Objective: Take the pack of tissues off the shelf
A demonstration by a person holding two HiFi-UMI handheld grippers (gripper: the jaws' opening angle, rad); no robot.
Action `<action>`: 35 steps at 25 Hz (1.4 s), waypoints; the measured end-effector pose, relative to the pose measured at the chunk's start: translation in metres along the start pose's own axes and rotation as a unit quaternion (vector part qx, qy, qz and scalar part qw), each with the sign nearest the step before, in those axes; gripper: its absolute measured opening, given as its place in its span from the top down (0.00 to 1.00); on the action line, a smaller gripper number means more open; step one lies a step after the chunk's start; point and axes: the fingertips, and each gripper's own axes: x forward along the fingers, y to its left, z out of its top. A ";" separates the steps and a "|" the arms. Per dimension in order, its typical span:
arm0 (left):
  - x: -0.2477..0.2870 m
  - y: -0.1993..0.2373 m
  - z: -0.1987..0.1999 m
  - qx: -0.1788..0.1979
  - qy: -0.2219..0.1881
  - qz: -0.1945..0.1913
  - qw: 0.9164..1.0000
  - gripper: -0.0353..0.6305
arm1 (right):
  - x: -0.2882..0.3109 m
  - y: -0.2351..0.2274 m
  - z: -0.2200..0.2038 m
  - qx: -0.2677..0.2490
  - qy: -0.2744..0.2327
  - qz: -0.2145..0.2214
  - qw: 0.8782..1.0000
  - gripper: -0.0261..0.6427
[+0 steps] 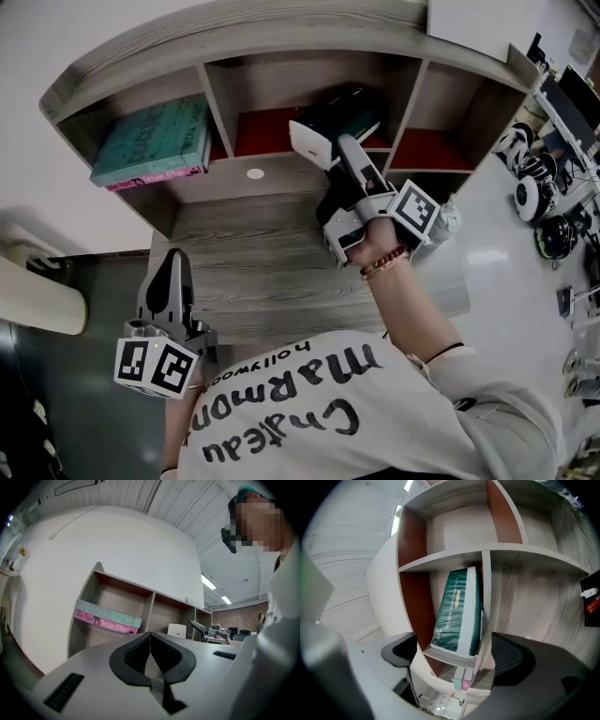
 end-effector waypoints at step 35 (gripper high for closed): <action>0.000 -0.012 0.004 -0.005 -0.001 -0.017 1.000 0.92 | -0.006 0.000 -0.034 -0.053 0.081 0.009 0.995 0.46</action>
